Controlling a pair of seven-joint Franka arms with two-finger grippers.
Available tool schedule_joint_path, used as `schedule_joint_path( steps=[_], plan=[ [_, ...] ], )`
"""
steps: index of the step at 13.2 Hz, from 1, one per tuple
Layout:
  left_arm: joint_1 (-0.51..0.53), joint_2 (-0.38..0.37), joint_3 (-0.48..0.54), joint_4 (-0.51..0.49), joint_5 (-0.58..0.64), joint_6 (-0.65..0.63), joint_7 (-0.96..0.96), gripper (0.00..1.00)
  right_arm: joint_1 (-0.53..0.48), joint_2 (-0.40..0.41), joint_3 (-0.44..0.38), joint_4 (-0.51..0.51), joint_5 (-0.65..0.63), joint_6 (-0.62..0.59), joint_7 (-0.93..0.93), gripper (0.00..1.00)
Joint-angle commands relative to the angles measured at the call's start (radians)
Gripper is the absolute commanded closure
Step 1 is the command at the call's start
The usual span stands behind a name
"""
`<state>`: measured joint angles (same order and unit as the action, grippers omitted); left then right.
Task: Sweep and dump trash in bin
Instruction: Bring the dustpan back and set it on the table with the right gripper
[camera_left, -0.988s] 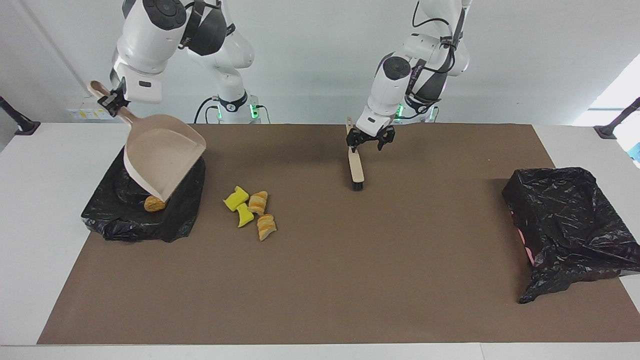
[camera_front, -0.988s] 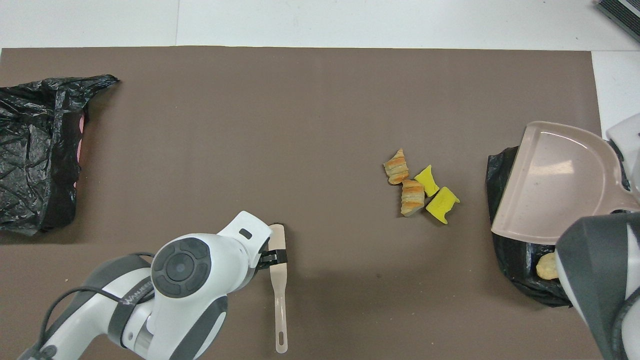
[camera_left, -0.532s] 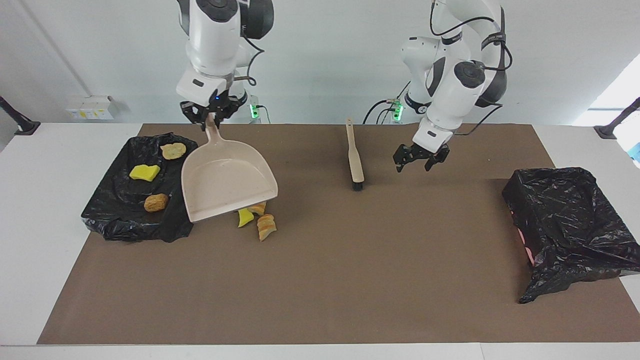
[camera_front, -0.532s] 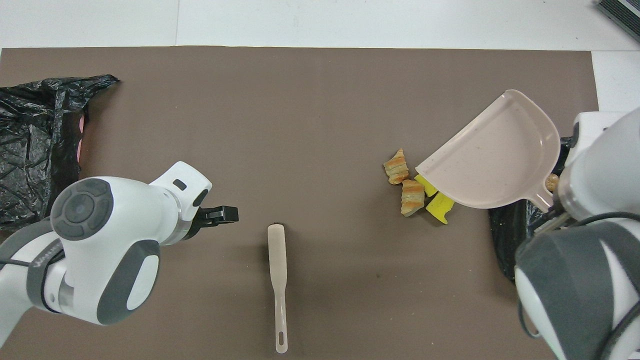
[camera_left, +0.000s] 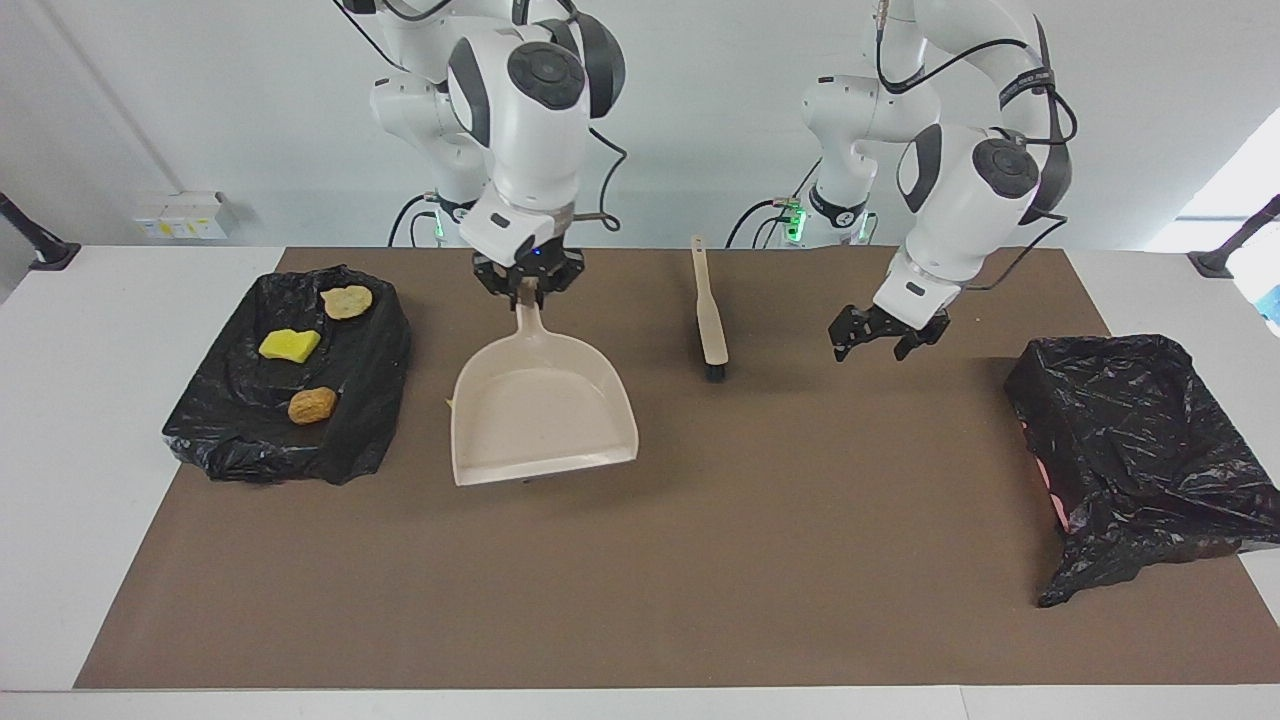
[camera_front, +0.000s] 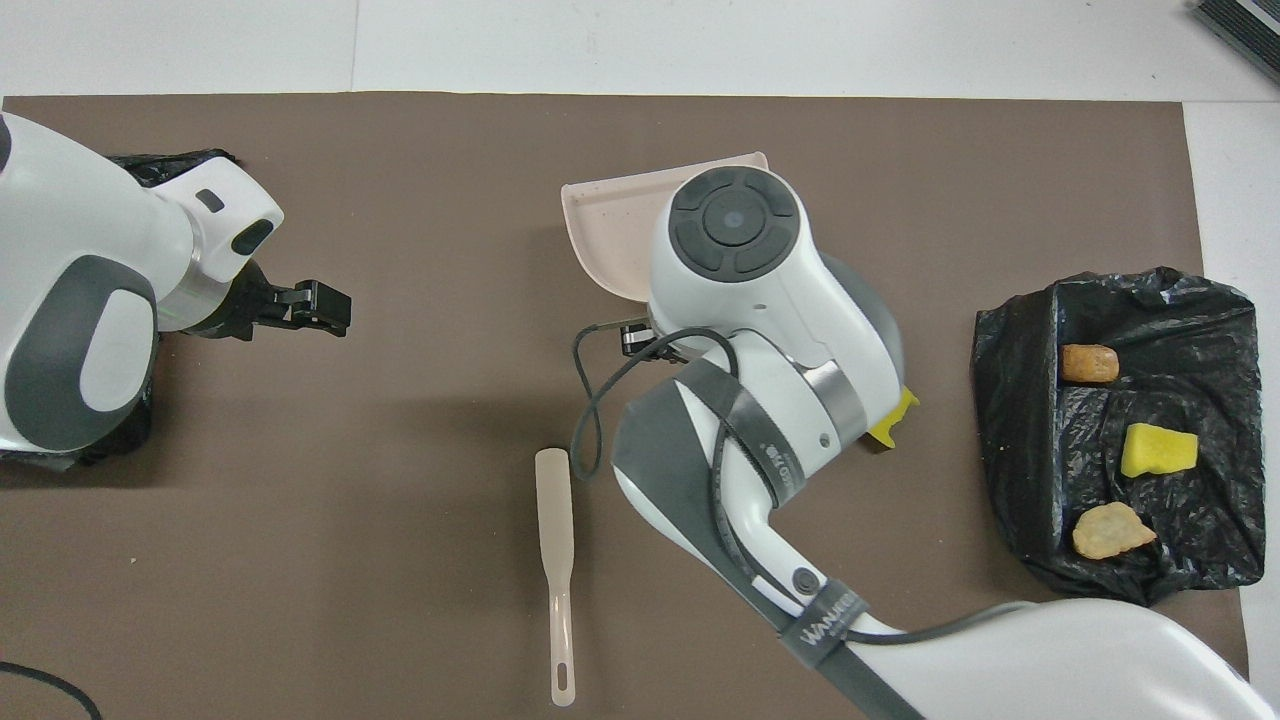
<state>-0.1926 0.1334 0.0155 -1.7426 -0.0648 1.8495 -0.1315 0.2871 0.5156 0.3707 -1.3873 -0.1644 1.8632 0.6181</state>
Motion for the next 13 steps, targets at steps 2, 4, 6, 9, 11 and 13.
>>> schedule_joint_path(
  steps=[2,4,6,9,11,13],
  plan=[
    [0.018,0.008,-0.011,0.031,0.010,-0.029,0.007,0.00,0.067,0.172,-0.016,0.156,0.011,0.089,0.071,1.00],
    [0.013,-0.014,-0.011,0.032,0.010,-0.042,0.004,0.00,0.079,0.201,-0.015,0.152,-0.006,0.108,0.072,1.00],
    [0.010,-0.027,-0.011,0.031,0.008,-0.044,0.004,0.00,0.087,0.216,-0.015,0.136,-0.015,0.128,0.072,1.00],
    [0.007,-0.027,-0.011,0.035,0.010,-0.044,0.001,0.00,0.084,0.215,-0.012,0.136,-0.020,0.122,0.072,0.45],
    [0.007,-0.028,-0.011,0.034,0.010,-0.046,0.004,0.00,0.072,0.195,-0.009,0.136,-0.049,0.116,0.071,0.00],
    [0.007,-0.029,-0.009,0.034,0.010,-0.053,0.004,0.00,0.060,0.137,-0.006,0.134,-0.035,0.111,0.058,0.00]
  ],
)
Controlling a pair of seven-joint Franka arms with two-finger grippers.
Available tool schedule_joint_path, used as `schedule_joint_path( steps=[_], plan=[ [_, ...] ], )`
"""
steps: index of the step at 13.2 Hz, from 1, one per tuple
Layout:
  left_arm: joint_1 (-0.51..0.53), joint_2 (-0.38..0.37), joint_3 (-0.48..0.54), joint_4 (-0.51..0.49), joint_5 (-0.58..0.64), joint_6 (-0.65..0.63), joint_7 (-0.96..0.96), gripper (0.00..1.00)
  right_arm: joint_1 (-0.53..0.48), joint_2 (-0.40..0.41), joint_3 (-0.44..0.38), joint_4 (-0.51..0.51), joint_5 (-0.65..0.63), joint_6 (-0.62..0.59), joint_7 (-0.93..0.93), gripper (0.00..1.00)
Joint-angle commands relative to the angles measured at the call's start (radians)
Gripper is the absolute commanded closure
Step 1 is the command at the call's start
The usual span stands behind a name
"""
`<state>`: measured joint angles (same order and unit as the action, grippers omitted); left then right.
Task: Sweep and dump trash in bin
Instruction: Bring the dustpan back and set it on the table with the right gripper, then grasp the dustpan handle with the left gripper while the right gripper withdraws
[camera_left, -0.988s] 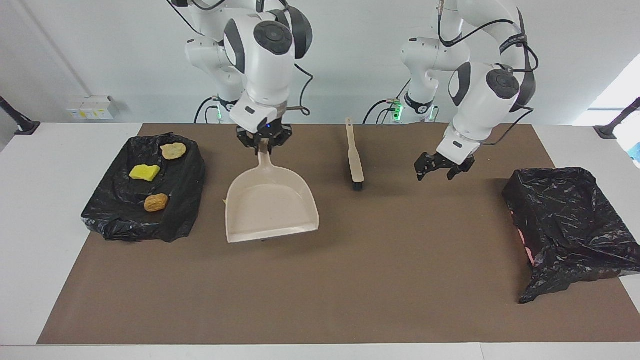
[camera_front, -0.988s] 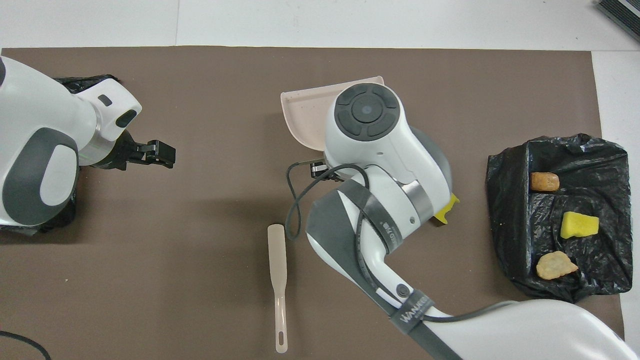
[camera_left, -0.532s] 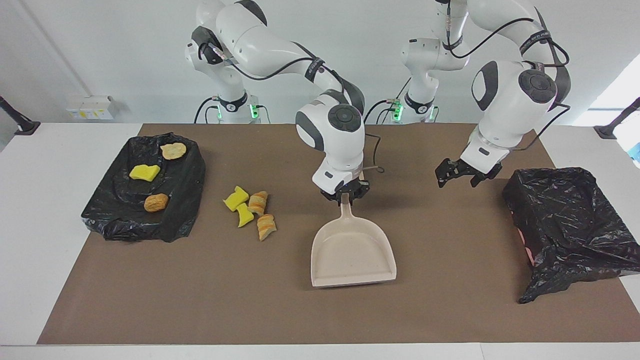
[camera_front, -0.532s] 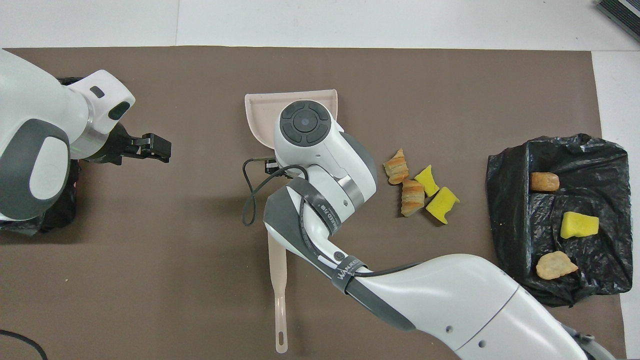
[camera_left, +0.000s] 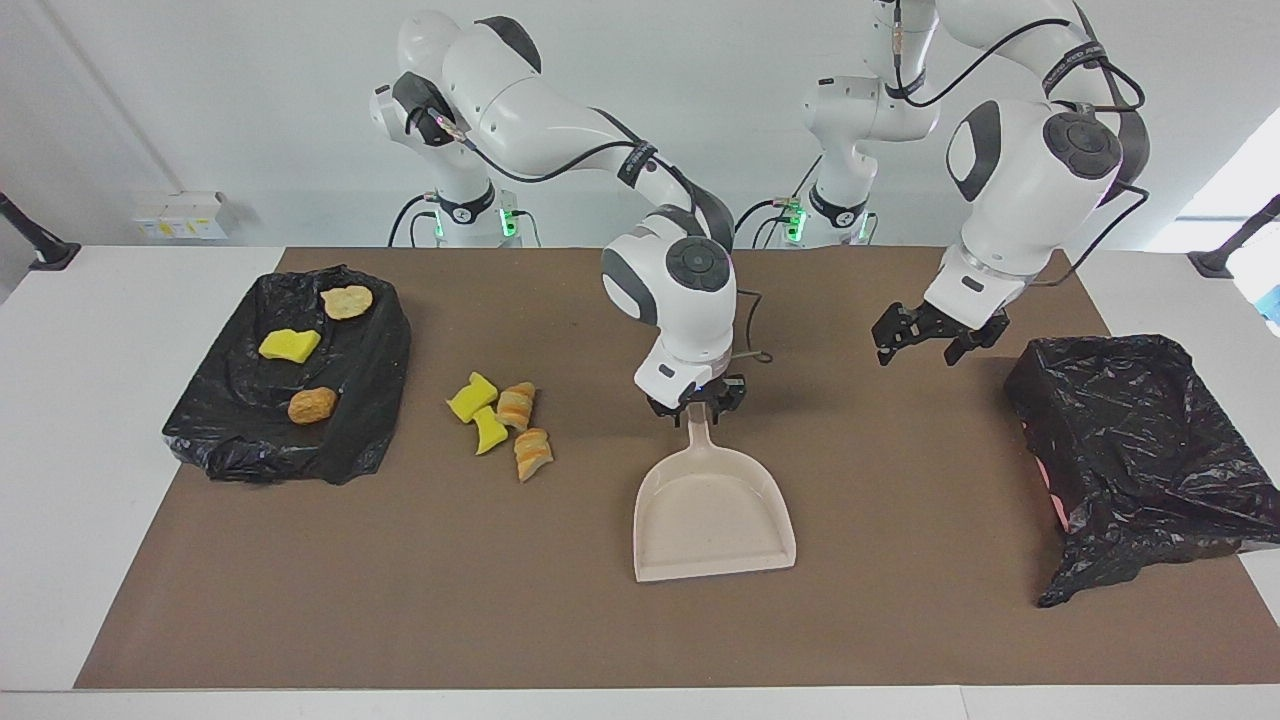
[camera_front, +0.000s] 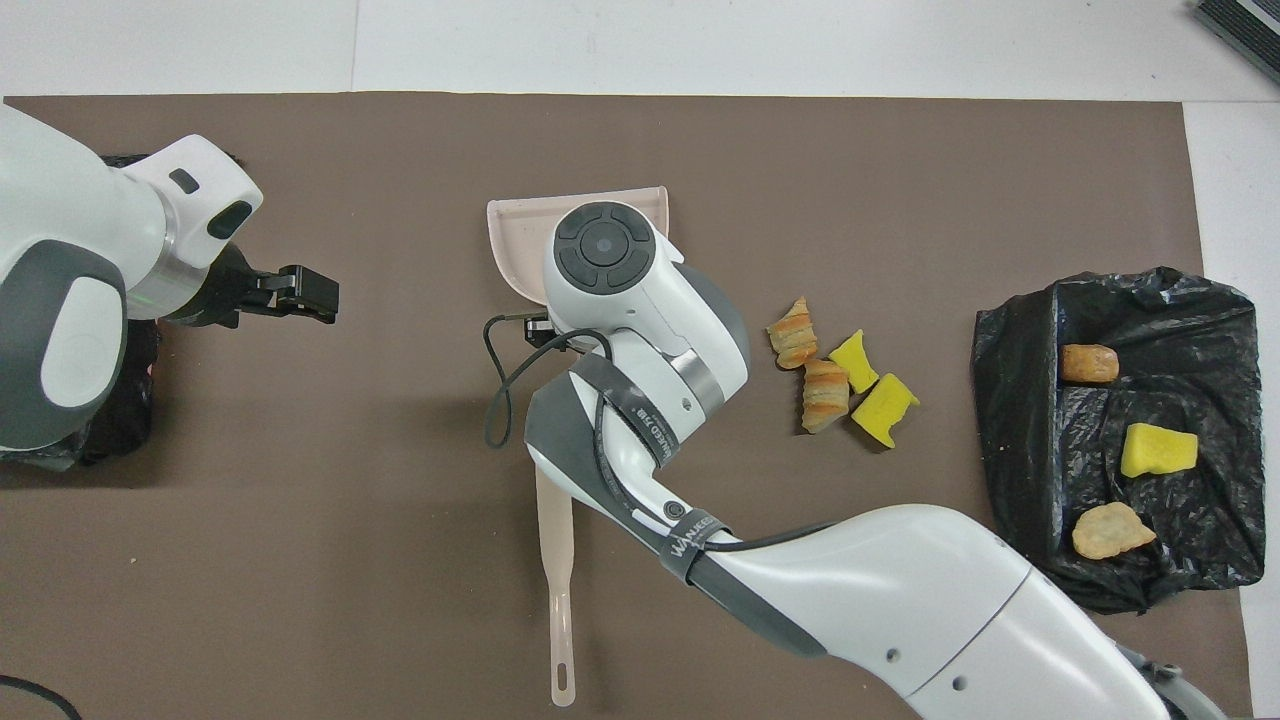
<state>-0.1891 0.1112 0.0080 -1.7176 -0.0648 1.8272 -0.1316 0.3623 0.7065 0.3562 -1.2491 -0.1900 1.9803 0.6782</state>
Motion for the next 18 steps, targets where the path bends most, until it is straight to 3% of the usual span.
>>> schedule_joint_path(
  steps=[1,4,8,12,14,18],
  plan=[
    [0.007,-0.007,-0.003,0.006,0.010,-0.028,0.006,0.00,-0.020,-0.079,0.012,-0.021,-0.005,-0.017,-0.003,0.00],
    [0.000,-0.001,-0.005,0.004,0.007,-0.007,0.004,0.00,-0.028,-0.189,0.030,-0.100,-0.002,-0.072,-0.049,0.00],
    [-0.025,0.021,-0.011,-0.008,-0.001,0.041,0.000,0.00,0.009,-0.404,0.036,-0.355,0.118,-0.101,-0.020,0.00],
    [-0.059,0.140,-0.013,0.036,-0.038,0.058,-0.013,0.00,0.078,-0.560,0.041,-0.614,0.245,-0.013,-0.008,0.00],
    [-0.088,0.203,-0.014,0.096,-0.053,0.058,-0.048,0.00,0.115,-0.599,0.041,-0.734,0.257,0.052,0.001,0.00],
    [-0.180,0.228,-0.013,0.090,-0.046,0.122,-0.137,0.00,0.178,-0.584,0.041,-0.866,0.276,0.234,0.058,0.00]
  ],
)
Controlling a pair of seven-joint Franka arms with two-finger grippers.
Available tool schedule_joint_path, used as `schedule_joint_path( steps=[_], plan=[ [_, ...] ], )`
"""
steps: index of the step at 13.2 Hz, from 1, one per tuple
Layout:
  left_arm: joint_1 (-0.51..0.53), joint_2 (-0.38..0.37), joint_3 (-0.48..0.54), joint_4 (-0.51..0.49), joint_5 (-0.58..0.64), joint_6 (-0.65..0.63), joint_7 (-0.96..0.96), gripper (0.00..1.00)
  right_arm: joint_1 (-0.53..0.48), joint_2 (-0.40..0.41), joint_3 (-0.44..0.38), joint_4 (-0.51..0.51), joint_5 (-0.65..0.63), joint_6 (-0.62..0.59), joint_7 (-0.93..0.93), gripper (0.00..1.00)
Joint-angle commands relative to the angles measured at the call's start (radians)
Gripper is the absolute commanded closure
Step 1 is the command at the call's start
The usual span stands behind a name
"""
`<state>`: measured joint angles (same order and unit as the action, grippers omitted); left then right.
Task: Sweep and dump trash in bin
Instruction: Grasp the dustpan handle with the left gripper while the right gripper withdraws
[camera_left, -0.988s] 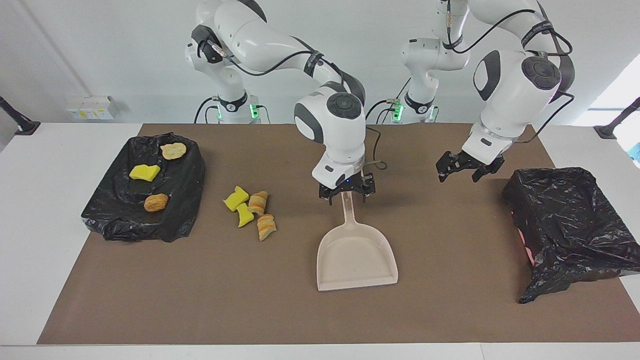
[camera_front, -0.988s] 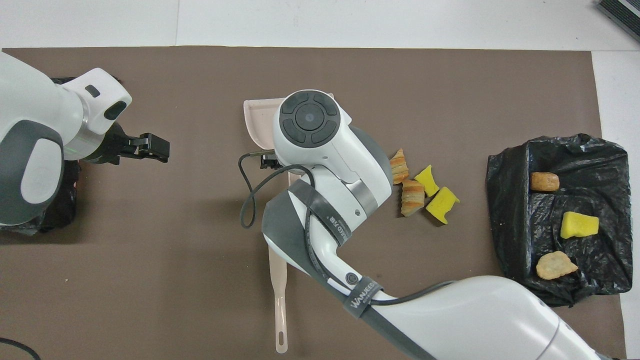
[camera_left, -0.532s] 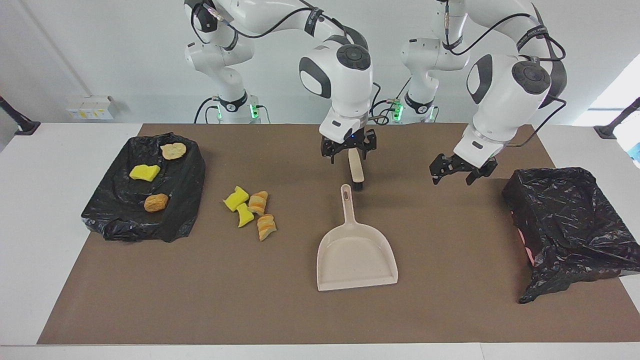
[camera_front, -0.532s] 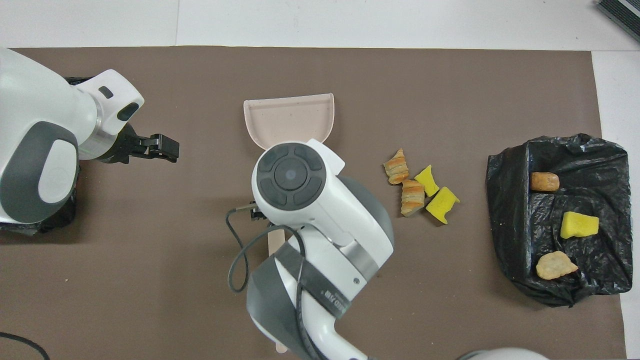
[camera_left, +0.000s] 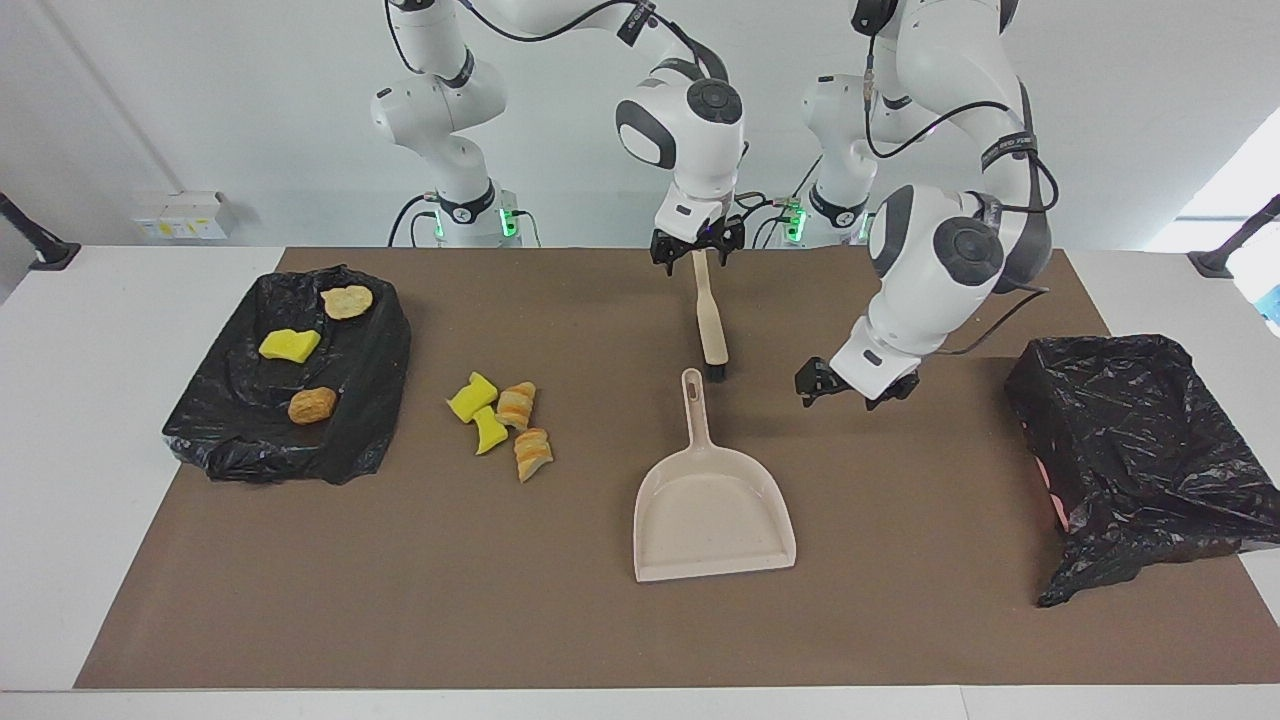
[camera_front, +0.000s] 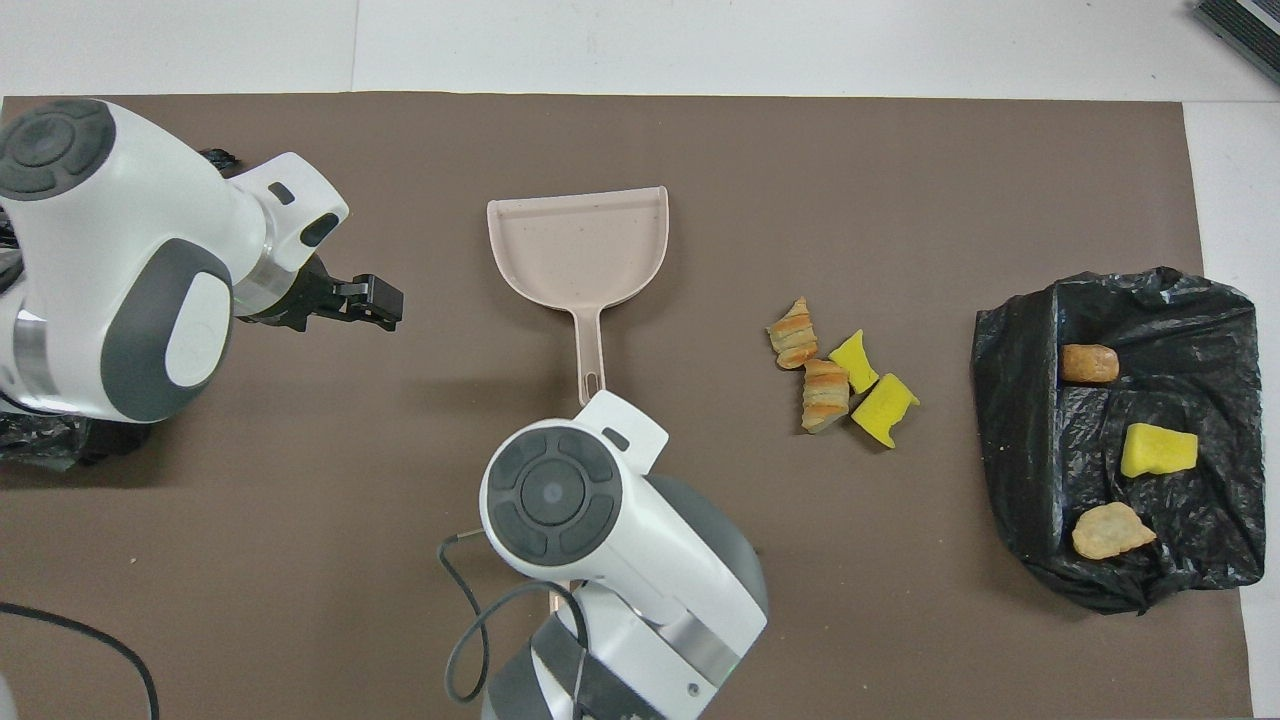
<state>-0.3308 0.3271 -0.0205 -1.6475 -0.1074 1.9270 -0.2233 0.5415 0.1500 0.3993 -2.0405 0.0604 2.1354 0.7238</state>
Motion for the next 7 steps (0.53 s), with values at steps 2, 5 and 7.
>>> schedule_joint_path(
  steps=[2,5,7],
  plan=[
    [-0.077,0.015,0.016,0.021,-0.009,0.062,-0.117,0.00,0.002,-0.009,-0.002,-0.086,0.025,0.110,0.013,0.00],
    [-0.140,0.053,0.016,0.029,-0.003,0.141,-0.301,0.00,0.025,0.010,-0.002,-0.110,0.025,0.192,0.032,0.00],
    [-0.166,0.052,0.016,0.026,0.000,0.161,-0.300,0.00,0.026,0.011,-0.002,-0.109,0.025,0.192,0.034,0.31]
  ],
)
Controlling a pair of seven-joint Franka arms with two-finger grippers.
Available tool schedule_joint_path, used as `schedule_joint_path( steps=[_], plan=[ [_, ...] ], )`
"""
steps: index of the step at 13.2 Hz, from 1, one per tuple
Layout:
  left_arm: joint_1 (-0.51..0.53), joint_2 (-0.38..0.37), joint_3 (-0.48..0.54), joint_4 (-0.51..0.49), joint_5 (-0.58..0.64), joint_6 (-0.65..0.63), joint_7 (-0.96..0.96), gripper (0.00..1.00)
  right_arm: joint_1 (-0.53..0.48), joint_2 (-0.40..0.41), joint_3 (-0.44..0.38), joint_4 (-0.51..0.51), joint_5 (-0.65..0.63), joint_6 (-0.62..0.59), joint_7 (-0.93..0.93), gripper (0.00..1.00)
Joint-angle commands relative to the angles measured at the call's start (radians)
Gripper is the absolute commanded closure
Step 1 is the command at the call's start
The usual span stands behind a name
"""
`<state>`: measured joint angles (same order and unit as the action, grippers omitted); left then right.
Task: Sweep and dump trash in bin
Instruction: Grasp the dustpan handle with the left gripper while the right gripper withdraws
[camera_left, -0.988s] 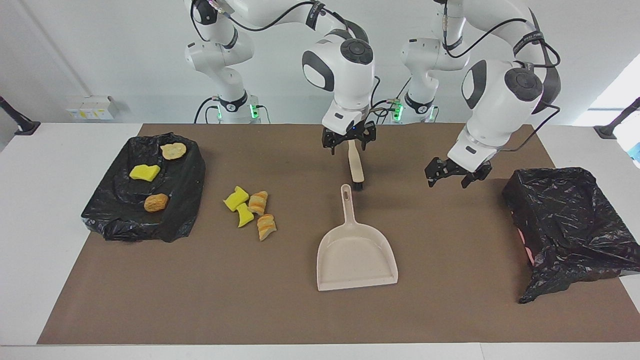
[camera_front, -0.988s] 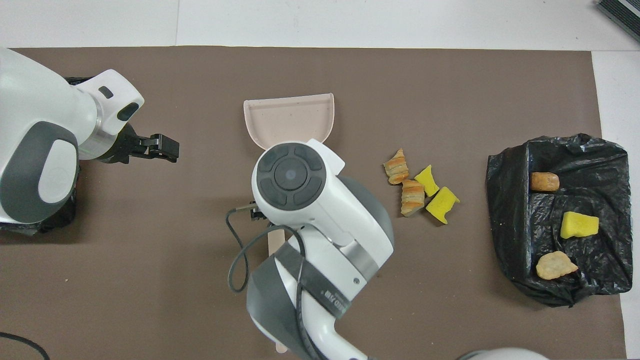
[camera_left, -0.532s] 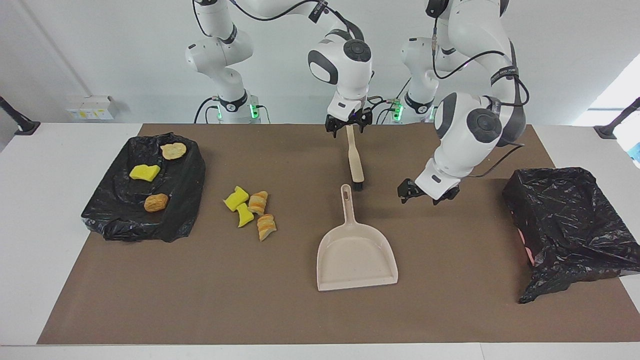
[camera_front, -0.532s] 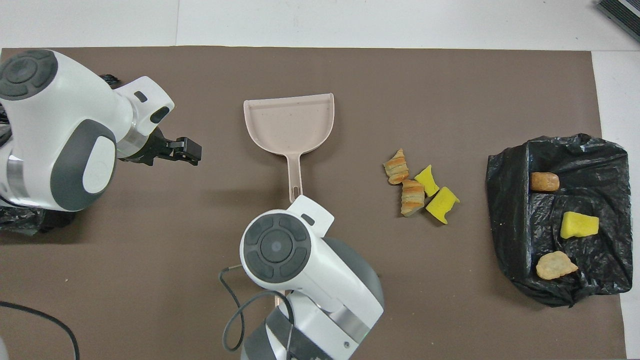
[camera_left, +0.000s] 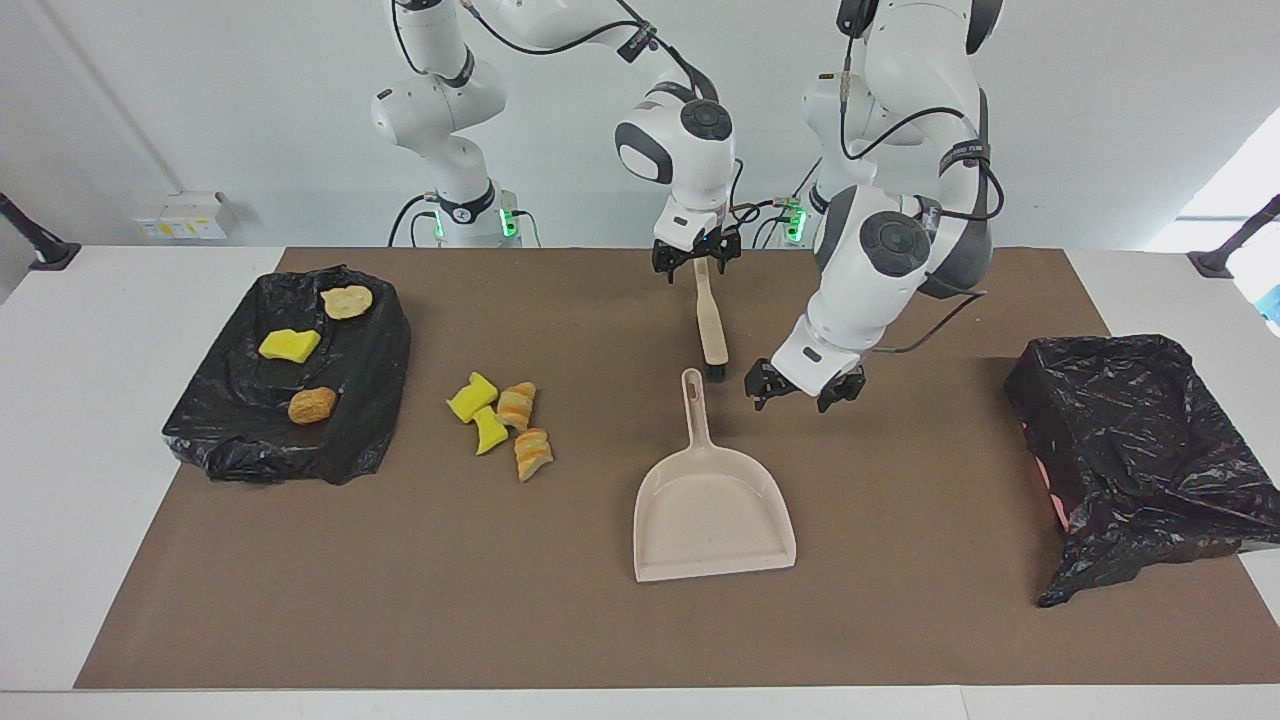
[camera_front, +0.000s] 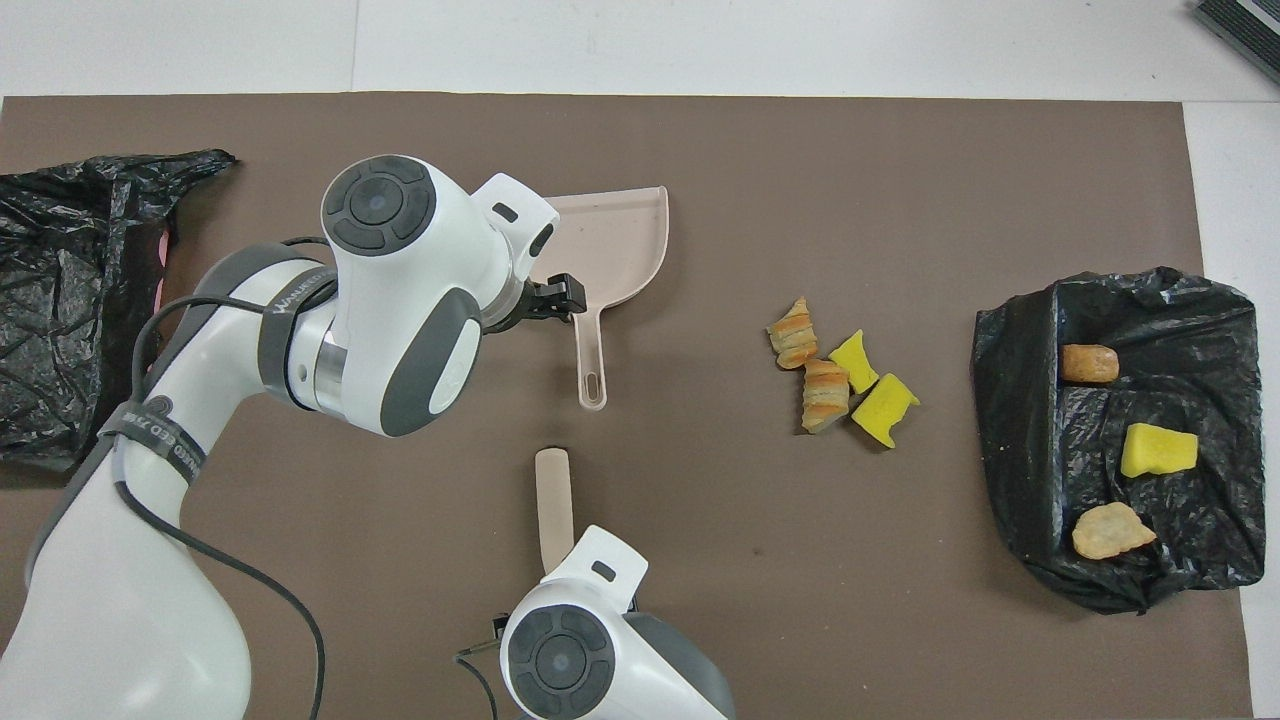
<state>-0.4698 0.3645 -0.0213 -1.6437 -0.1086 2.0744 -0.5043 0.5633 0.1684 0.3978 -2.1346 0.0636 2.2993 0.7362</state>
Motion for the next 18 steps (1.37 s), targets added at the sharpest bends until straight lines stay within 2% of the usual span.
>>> schedule_joint_path(
  steps=[1,2,3,5,8,10,11,12,13,16,17,18],
  plan=[
    [-0.041,0.017,0.017,0.016,0.004,0.015,-0.019,0.00,0.003,-0.007,0.000,-0.013,0.022,0.028,0.013,0.74],
    [-0.046,0.017,0.017,0.015,0.010,0.021,-0.019,0.00,0.003,-0.006,-0.002,-0.011,0.022,0.029,0.020,0.97],
    [-0.047,0.017,0.015,0.013,0.010,0.024,-0.019,0.00,0.004,-0.003,0.000,-0.005,0.022,0.028,0.025,1.00],
    [-0.076,0.021,0.017,0.005,0.009,0.038,-0.020,0.00,-0.002,0.016,-0.002,0.021,0.022,0.019,0.022,1.00],
    [-0.113,0.080,0.018,0.013,0.036,0.052,-0.028,0.00,-0.022,0.001,-0.010,0.050,0.009,-0.056,0.014,1.00],
    [-0.113,0.080,0.017,0.012,0.036,0.050,-0.030,0.00,-0.086,-0.097,-0.007,0.041,0.009,-0.168,-0.026,1.00],
    [-0.113,0.079,0.017,0.011,0.036,0.049,-0.031,0.00,-0.123,-0.149,-0.005,0.039,0.013,-0.261,-0.062,1.00],
    [-0.113,0.079,0.017,0.011,0.035,0.052,-0.033,0.36,-0.161,-0.199,-0.004,0.036,0.024,-0.347,-0.102,1.00],
    [-0.113,0.079,0.017,0.010,0.035,0.052,-0.040,0.46,-0.199,-0.242,-0.005,0.029,0.033,-0.395,-0.125,1.00],
    [-0.124,0.074,0.017,-0.018,0.036,0.049,-0.051,0.50,-0.302,-0.315,-0.007,0.019,0.055,-0.523,-0.222,1.00],
    [-0.124,0.070,0.017,-0.028,0.035,0.047,-0.053,0.56,-0.331,-0.331,-0.010,0.019,0.055,-0.552,-0.244,1.00],
    [-0.124,0.068,0.017,-0.028,0.036,0.043,-0.051,0.70,-0.379,-0.349,-0.011,0.019,0.055,-0.576,-0.285,1.00]
  ],
)
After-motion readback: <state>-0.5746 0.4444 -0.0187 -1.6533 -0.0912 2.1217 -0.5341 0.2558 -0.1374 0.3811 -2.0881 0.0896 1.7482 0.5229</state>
